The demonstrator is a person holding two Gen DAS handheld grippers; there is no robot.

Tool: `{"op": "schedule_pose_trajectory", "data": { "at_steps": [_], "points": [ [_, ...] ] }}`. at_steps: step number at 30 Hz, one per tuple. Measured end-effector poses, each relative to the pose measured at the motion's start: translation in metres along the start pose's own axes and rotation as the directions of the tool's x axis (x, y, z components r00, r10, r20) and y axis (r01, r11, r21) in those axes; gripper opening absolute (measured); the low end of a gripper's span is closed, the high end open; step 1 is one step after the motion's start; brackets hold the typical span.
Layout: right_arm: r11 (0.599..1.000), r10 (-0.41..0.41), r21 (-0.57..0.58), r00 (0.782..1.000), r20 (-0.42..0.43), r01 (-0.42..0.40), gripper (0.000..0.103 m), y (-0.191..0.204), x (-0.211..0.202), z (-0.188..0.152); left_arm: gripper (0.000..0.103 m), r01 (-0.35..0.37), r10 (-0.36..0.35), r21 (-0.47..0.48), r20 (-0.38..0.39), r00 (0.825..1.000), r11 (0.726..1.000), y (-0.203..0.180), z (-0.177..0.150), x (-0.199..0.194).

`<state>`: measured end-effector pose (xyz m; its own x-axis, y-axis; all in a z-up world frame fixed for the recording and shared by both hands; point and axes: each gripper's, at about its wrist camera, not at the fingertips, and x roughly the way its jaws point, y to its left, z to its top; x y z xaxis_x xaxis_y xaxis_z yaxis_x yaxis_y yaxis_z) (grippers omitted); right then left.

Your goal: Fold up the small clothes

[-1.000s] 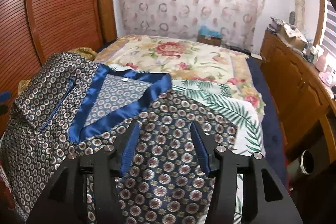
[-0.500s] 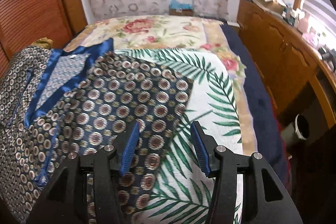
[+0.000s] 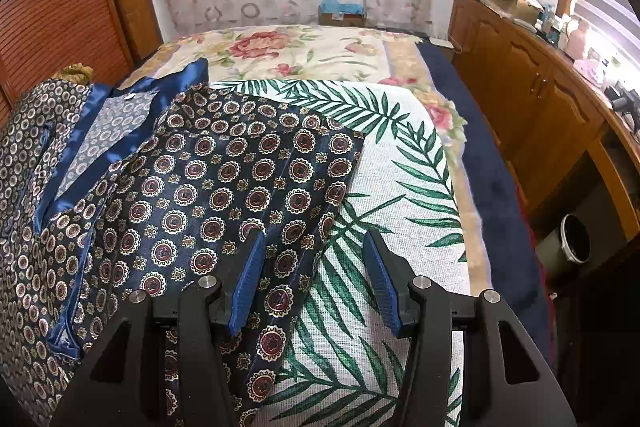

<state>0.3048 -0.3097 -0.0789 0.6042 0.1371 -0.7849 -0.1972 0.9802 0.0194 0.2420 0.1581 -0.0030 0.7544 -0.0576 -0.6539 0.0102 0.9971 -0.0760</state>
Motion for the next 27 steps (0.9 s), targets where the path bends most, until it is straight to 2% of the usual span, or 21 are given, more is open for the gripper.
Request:
{"op": "schedule_pose_trajectory", "data": {
  "at_steps": [3, 8, 13, 20, 21, 22, 23, 24, 27],
  "points": [
    [1.000, 0.001, 0.000, 1.000, 0.000, -0.001, 0.052, 0.000, 0.000, 0.000, 0.050, 0.027, -0.027, -0.019, -0.023, 0.999, 0.999, 0.003, 0.008, 0.017],
    [1.000, 0.000, 0.000, 1.000, 0.000, 0.000, 0.052, 0.000, 0.000, 0.000, 0.044, 0.034, -0.036, -0.029, -0.056, 0.998, 0.999, 0.001, 0.019, 0.042],
    [1.000, 0.000, 0.000, 1.000, 0.000, 0.000, 0.052, 0.000, 0.000, 0.000, 0.043, -0.029, 0.027, -0.018, -0.074, 0.997, 0.999, 0.002, 0.027, 0.058],
    [1.000, 0.000, 0.000, 1.000, 0.000, 0.000, 0.052, 0.000, 0.000, 0.000, 0.043, -0.016, 0.012, -0.042, -0.096, 0.995, 0.999, 0.011, 0.033, 0.076],
    [1.000, 0.000, -0.001, 1.000, 0.000, 0.000, 0.052, 0.000, 0.000, 0.000, 0.042, -0.001, -0.003, -0.047, -0.098, 0.995, 0.999, 0.012, 0.033, 0.077],
    [1.000, 0.000, -0.001, 1.000, 0.000, 0.000, 0.052, 0.000, 0.000, -0.001, 0.035, 0.009, -0.013, -0.048, -0.095, 0.995, 0.999, 0.012, 0.033, 0.076],
    [1.000, 0.000, 0.000, 1.000, 0.000, 0.000, 0.052, 0.000, 0.000, -0.001, 0.033, 0.013, -0.017, -0.044, -0.096, 0.995, 0.999, 0.011, 0.033, 0.076],
    [1.000, 0.000, -0.001, 1.000, 0.000, 0.000, 0.052, 0.000, 0.000, 0.000, 0.033, 0.010, -0.014, -0.037, -0.098, 0.995, 0.999, 0.010, 0.033, 0.076],
    [1.000, 0.000, 0.000, 1.000, 0.000, 0.000, 0.052, 0.000, 0.001, -0.001, 0.022, 0.001, -0.002, -0.007, -0.103, 0.995, 1.000, 0.005, 0.035, 0.075]
  ]
}}
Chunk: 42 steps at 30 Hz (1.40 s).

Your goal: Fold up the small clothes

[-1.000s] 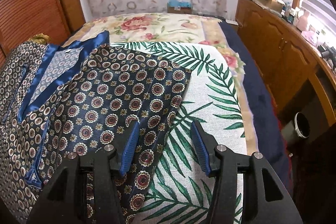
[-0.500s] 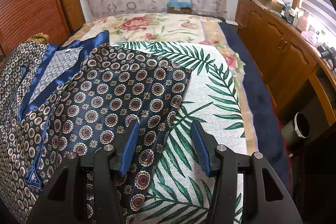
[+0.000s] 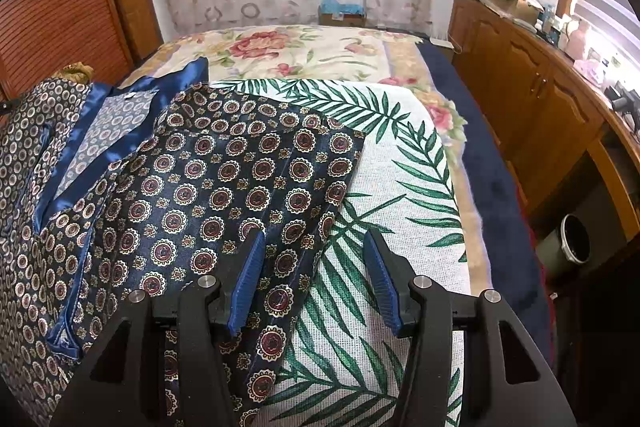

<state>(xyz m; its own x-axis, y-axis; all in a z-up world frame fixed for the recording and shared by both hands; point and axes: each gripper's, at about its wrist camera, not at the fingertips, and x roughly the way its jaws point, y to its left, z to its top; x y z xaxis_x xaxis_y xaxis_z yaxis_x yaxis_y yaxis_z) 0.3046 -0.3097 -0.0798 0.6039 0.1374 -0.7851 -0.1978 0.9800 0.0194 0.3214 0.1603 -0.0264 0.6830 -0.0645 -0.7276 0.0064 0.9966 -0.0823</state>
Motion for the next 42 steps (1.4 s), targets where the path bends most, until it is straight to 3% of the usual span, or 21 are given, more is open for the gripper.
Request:
{"op": "schedule_pose_trajectory", "data": {
  "at_steps": [2, 5, 18, 27, 28, 30, 32, 35, 42],
  "points": [
    [1.000, 0.000, -0.001, 1.000, 0.000, 0.000, 0.052, 0.000, 0.000, 0.000, 0.010, -0.005, 0.005, 0.012, 0.019, 1.000, 1.000, -0.003, 0.001, -0.004],
    [1.000, 0.000, 0.000, 1.000, 0.000, 0.000, 0.052, 0.000, 0.000, 0.000, 0.001, 0.008, -0.009, 0.025, 0.045, 0.999, 1.000, -0.008, 0.002, -0.013],
    [1.000, 0.009, -0.015, 1.000, -0.004, -0.009, 0.052, 0.001, 0.001, 0.000, 0.000, 0.084, -0.098, 0.080, 0.192, 0.976, 0.993, -0.048, -0.013, -0.078],
    [1.000, 0.001, -0.006, 0.999, -0.042, -0.002, 0.052, -0.004, 0.019, 0.024, 0.000, 0.121, -0.149, 0.124, 0.248, 0.957, 0.985, -0.069, -0.036, -0.113],
    [1.000, 0.001, -0.003, 0.999, -0.039, -0.001, 0.051, -0.004, 0.020, 0.026, 0.000, 0.119, -0.148, 0.125, 0.255, 0.956, 0.985, -0.069, -0.039, -0.118],
    [1.000, 0.009, -0.006, 1.000, -0.028, -0.009, 0.022, -0.003, 0.023, 0.030, 0.000, 0.116, -0.147, 0.130, 0.260, 0.954, 0.985, -0.071, -0.045, -0.123],
    [0.999, 0.028, -0.038, 0.999, -0.026, -0.029, 0.006, 0.004, 0.022, 0.032, 0.000, 0.112, -0.142, 0.126, 0.265, 0.954, 0.986, -0.069, -0.052, -0.128],
    [0.996, 0.041, -0.084, 0.999, 0.006, -0.040, 0.002, 0.014, 0.011, 0.031, 0.000, 0.105, -0.136, 0.122, 0.279, 0.951, 0.987, -0.061, -0.067, -0.141],
    [0.992, 0.089, -0.103, 0.971, 0.221, -0.067, 0.000, 0.021, -0.077, 0.014, 0.000, 0.118, -0.135, 0.070, 0.329, 0.935, 0.990, -0.039, -0.115, -0.179]
  ]
}}
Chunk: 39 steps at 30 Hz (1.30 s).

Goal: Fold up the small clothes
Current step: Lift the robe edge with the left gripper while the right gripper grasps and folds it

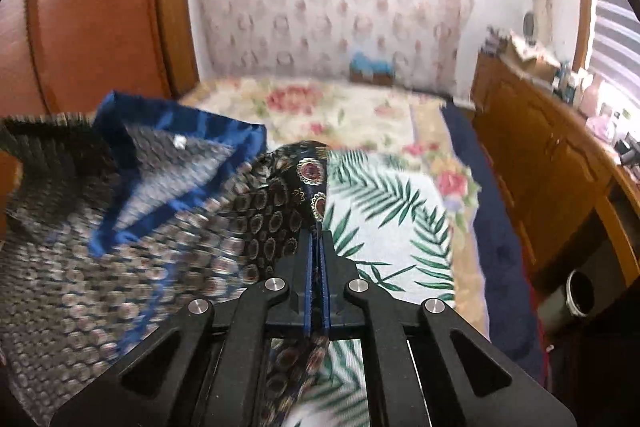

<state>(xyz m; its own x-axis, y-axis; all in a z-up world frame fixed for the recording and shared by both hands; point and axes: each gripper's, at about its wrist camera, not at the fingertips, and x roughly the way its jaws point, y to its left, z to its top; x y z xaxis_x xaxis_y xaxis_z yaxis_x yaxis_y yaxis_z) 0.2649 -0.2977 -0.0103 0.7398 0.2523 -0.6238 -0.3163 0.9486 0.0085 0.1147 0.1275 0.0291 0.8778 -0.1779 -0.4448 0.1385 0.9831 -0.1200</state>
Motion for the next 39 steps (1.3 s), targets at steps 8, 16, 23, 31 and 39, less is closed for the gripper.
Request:
{"op": "schedule_pose_trajectory", "data": {
  "at_steps": [8, 16, 23, 31, 39],
  "points": [
    [1.000, 0.022, 0.019, 0.992, 0.124, -0.024, 0.000, -0.001, -0.091, -0.031, 0.000, -0.016, 0.018, -0.068, 0.030, 0.999, 0.998, 0.018, -0.044, -0.052],
    [0.999, 0.032, 0.035, 0.993, 0.116, -0.037, 0.000, -0.003, -0.148, -0.069, 0.000, -0.011, 0.014, -0.072, 0.041, 0.999, 0.997, 0.005, -0.068, -0.083],
    [1.000, 0.011, -0.001, 0.997, 0.079, -0.011, 0.000, 0.004, -0.143, -0.073, 0.000, -0.027, 0.027, -0.073, 0.003, 1.000, 0.997, 0.001, -0.079, -0.080],
    [1.000, 0.002, 0.029, 1.000, 0.000, -0.002, 0.047, 0.014, -0.088, -0.067, 0.000, -0.031, 0.030, -0.053, -0.018, 0.999, 0.998, -0.006, -0.085, -0.072],
    [0.984, -0.020, 0.173, 0.994, -0.103, 0.038, 0.047, -0.013, -0.045, -0.070, 0.000, -0.026, 0.025, -0.054, -0.034, 0.999, 0.998, -0.007, -0.092, -0.063]
  ]
}}
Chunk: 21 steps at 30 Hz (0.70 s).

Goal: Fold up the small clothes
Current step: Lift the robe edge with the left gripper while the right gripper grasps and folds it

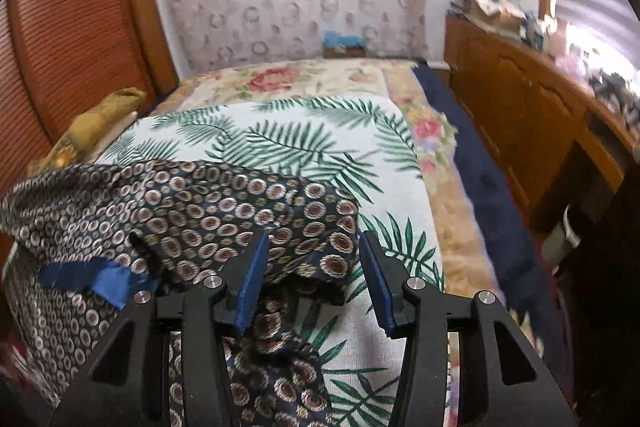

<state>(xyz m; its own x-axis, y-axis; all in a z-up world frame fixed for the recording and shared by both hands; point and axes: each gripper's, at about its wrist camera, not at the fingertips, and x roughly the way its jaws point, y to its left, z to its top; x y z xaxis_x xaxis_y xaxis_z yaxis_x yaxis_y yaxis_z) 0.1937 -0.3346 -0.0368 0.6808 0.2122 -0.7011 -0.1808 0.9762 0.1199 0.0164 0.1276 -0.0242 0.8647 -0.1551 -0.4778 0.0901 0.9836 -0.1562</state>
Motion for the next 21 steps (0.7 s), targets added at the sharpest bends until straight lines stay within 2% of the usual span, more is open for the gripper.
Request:
{"op": "schedule_pose_trajectory", "data": {
  "at_steps": [2, 3, 4, 5, 6, 10, 16, 21],
  "points": [
    [0.999, 0.018, 0.038, 0.999, -0.037, -0.017, 0.043, -0.006, 0.007, -0.001, 0.000, -0.001, 0.001, -0.004, 0.001, 1.000, 1.000, 0.001, 0.000, 0.000],
    [0.999, 0.025, 0.045, 0.998, -0.054, -0.023, 0.028, -0.007, 0.010, -0.002, 0.000, 0.000, 0.000, -0.009, 0.003, 1.000, 1.000, 0.002, 0.000, 0.000],
    [0.999, 0.033, 0.039, 0.997, -0.070, -0.031, 0.021, -0.007, 0.013, -0.004, 0.000, 0.004, -0.004, -0.017, 0.008, 1.000, 1.000, 0.004, 0.001, -0.001],
    [0.999, 0.042, 0.032, 0.996, -0.076, -0.040, 0.009, -0.006, 0.013, -0.006, 0.000, 0.005, -0.004, -0.023, 0.015, 1.000, 1.000, 0.006, 0.001, -0.003],
    [0.998, 0.060, 0.016, 0.995, -0.078, -0.058, 0.003, -0.003, 0.011, -0.008, 0.000, 0.003, -0.002, -0.027, 0.019, 1.000, 1.000, 0.007, 0.002, -0.005],
    [0.995, 0.083, -0.049, 0.996, -0.016, -0.084, 0.000, 0.010, -0.014, -0.011, 0.000, 0.003, -0.001, -0.030, 0.052, 0.999, 1.000, 0.009, 0.006, -0.020],
    [0.990, 0.110, -0.099, 0.989, 0.098, -0.100, 0.000, 0.019, -0.089, -0.014, 0.000, 0.002, 0.001, -0.035, 0.088, 0.996, 0.999, 0.014, 0.008, -0.048],
    [0.985, 0.127, -0.127, 0.988, 0.088, -0.115, 0.000, 0.017, -0.133, -0.026, 0.000, -0.028, 0.031, -0.033, 0.096, 0.995, 0.999, 0.014, 0.003, -0.073]
  ]
}}
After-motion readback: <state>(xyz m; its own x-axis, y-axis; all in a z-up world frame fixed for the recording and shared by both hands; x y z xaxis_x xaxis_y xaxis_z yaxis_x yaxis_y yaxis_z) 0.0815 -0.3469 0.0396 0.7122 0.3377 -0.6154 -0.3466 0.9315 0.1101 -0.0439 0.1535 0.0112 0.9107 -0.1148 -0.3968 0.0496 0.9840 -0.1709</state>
